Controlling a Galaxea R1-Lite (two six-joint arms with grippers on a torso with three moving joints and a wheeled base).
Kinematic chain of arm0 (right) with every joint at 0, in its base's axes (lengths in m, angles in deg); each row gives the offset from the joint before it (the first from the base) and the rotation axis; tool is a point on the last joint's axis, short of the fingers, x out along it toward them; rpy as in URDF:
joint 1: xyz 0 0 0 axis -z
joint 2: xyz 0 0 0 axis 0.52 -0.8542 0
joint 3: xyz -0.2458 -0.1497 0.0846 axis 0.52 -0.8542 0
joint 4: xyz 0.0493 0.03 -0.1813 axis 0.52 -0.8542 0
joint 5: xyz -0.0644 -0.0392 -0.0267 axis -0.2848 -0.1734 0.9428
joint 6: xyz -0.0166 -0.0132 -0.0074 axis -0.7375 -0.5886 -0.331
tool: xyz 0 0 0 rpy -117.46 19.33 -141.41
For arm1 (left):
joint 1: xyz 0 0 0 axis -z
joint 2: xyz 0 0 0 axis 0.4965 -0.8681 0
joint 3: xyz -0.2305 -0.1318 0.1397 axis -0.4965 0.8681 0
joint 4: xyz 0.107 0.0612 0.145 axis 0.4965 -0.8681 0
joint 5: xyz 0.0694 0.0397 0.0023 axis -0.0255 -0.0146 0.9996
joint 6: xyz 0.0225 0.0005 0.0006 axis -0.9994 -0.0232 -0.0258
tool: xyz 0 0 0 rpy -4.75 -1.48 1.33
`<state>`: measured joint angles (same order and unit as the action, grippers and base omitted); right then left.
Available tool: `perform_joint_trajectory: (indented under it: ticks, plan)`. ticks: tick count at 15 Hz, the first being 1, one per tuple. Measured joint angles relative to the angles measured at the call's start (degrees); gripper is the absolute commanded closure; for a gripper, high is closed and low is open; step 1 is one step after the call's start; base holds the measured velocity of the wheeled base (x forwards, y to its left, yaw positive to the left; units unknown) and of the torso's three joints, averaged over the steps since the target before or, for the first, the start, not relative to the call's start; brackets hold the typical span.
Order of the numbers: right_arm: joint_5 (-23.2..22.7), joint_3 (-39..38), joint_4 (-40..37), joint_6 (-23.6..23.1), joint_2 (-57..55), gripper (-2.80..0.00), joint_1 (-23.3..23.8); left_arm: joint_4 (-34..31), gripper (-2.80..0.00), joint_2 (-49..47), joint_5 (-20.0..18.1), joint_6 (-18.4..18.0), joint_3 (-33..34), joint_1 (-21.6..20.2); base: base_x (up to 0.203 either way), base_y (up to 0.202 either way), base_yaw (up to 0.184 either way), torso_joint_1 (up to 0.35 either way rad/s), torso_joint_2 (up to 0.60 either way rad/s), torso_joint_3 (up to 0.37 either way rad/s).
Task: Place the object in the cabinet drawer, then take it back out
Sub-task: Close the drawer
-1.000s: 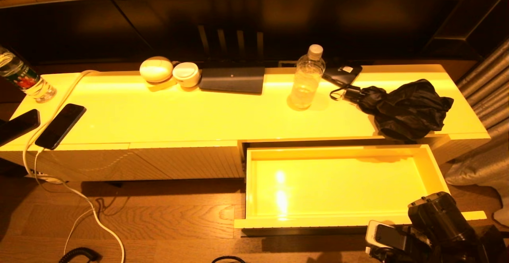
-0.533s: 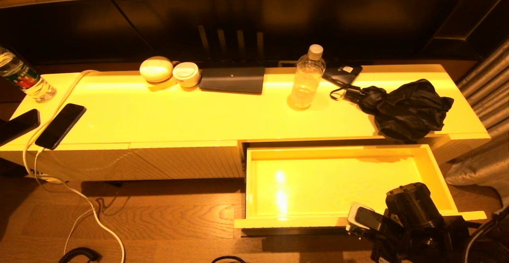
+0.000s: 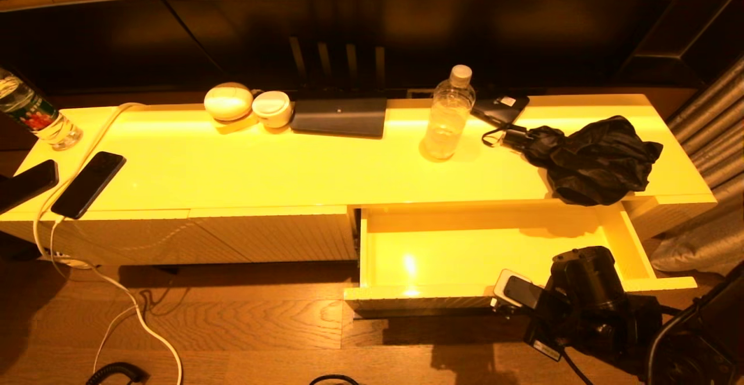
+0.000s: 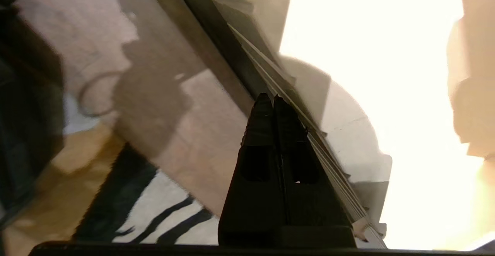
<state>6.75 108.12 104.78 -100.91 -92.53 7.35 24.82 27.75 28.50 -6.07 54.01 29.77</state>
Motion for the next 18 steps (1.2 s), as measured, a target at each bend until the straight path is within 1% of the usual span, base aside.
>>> perform_joint_trajectory:
  ticks: [2,5,18]
  plan:
    - [0.2,1.7,1.4,-0.2,-0.6,0.00,0.0,0.0,0.00,0.0,0.0,0.0,0.0,0.0,0.000,0.000,0.000,0.000,0.00,0.000]
    - [1.3,4.7,1.0,-0.8,-1.8,0.00,0.2,0.0,0.00,0.0,0.0,0.0,0.0,0.0,0.000,0.000,0.000,0.000,0.00,0.000]
    - [1.7,24.1,2.7,-0.2,-10.9,0.00,4.1,0.0,0.00,0.0,0.0,0.0,0.0,0.0,0.000,0.000,0.000,0.000,0.00,0.000]
